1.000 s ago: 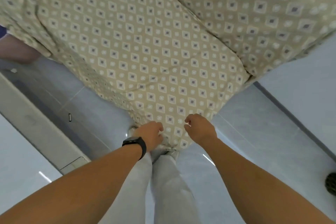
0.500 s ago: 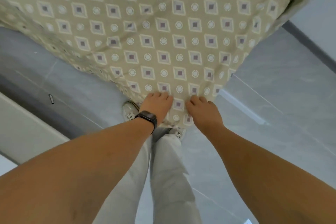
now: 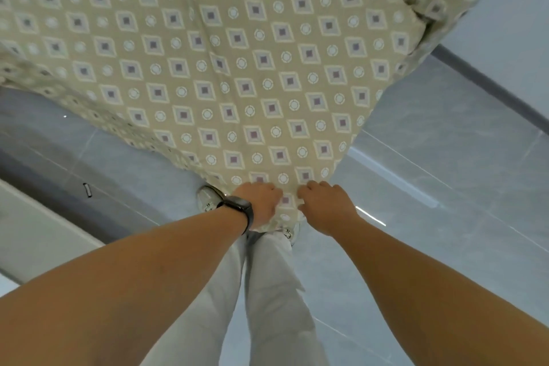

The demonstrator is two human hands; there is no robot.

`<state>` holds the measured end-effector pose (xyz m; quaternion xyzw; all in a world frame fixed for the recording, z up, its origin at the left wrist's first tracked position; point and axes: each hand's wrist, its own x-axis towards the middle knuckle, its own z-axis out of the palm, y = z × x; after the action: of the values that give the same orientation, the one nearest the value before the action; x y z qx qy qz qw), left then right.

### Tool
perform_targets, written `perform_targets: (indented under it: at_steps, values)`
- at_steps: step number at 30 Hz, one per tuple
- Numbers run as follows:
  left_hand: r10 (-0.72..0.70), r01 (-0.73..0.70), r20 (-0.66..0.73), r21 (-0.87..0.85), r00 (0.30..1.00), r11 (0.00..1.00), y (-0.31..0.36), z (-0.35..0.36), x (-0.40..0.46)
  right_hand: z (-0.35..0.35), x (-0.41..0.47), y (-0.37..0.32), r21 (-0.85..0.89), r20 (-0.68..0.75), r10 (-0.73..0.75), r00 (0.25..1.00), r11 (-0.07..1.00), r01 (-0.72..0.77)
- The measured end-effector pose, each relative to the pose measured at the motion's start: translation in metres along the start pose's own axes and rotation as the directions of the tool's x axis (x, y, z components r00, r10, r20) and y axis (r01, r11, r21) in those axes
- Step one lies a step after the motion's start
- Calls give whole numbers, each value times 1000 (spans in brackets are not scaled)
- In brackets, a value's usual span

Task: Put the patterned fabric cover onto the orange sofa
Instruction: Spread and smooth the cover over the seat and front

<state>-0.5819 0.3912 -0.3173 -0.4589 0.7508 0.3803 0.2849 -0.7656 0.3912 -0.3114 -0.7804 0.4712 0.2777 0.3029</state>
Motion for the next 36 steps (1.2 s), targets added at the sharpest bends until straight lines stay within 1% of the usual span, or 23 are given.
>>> perform_targets:
  at_steps: [3,6,9,12,15,18,19,21,24,27,31,34,36]
  values:
    - [-62,62,-3,-48,998,997,0,-22,-21,-32,-8,-28,94,-45,-6,999,996,11]
    - [-117,115,-6,-119,993,986,-15,-54,-47,-74,-11,-58,147,-110,16,994,989,1]
    - [-174,162,-52,-174,983,971,-50,-86,-77,-120,-7,-93,196,-129,53,990,980,-27]
    - [-232,213,-73,-206,970,955,-103,-105,-111,-166,10,-132,227,-152,73,986,973,-37]
    - [-230,218,-60,-161,971,963,-172,-118,-145,-205,41,-176,256,-192,93,977,966,-42]
    - [-228,223,-37,-114,973,968,-259,-130,-176,-238,89,-233,304,-189,138,972,950,-76]
    - [-230,227,-29,-96,973,969,-278,-136,-183,-247,98,-246,323,-188,149,971,943,-82]
    - [-233,231,-44,-44,971,972,-335,-152,-201,-265,131,-284,354,-183,181,966,929,-107]
    - [-229,231,-60,22,971,973,-396,-180,-224,-290,156,-322,414,-175,257,950,895,-166]
    - [-221,224,-54,63,974,973,-434,-209,-239,-305,170,-344,436,-144,316,938,871,-226]
    - [-175,177,-36,67,984,982,-464,-235,-231,-316,192,-351,445,-118,368,922,850,-282]
    - [-142,142,-7,105,990,984,-479,-244,-216,-317,219,-356,431,-84,383,920,846,-314]
    - [-139,142,-26,128,990,982,-490,-250,-207,-314,240,-365,396,-75,368,927,864,-311]
